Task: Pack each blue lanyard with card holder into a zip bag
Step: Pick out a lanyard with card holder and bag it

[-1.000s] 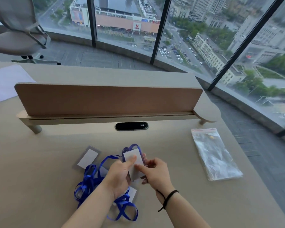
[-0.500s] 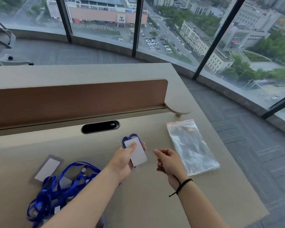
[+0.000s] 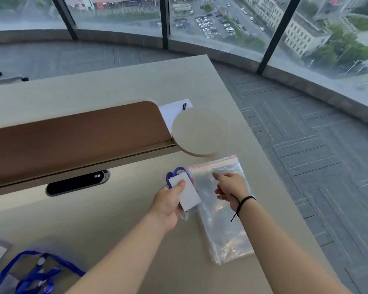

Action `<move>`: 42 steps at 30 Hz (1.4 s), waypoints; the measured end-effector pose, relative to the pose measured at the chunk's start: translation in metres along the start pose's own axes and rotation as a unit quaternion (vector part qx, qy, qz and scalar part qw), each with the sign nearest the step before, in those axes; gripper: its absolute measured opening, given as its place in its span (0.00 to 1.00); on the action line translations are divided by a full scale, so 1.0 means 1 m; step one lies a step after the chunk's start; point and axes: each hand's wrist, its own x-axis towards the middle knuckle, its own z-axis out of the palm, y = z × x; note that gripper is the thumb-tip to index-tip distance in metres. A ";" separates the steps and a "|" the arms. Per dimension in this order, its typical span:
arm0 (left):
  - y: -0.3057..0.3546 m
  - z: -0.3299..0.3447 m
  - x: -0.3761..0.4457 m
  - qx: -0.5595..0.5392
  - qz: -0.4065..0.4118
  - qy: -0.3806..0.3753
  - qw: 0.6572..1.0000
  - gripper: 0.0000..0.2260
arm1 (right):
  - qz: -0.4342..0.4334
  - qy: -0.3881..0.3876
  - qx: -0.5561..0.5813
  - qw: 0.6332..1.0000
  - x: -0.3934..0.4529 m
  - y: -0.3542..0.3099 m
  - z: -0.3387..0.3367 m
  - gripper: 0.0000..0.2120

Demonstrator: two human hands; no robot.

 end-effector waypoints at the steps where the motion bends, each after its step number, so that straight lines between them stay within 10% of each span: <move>1: -0.001 0.005 0.007 -0.004 -0.004 0.005 1.000 0.08 | 0.009 0.005 -0.009 1.000 0.014 0.000 -0.001 0.10; 10: -0.013 0.026 0.059 0.025 -0.023 0.008 0.999 0.13 | 0.037 0.061 -0.072 0.995 0.100 -0.001 0.016 0.28; 16: -0.018 0.021 0.071 0.032 -0.026 0.004 0.999 0.13 | 0.045 0.058 -0.040 0.996 0.103 -0.004 0.018 0.13; 42: -0.011 0.011 0.041 -0.030 -0.002 -0.026 0.999 0.09 | -0.002 -0.031 0.167 0.985 0.072 0.015 0.003 0.12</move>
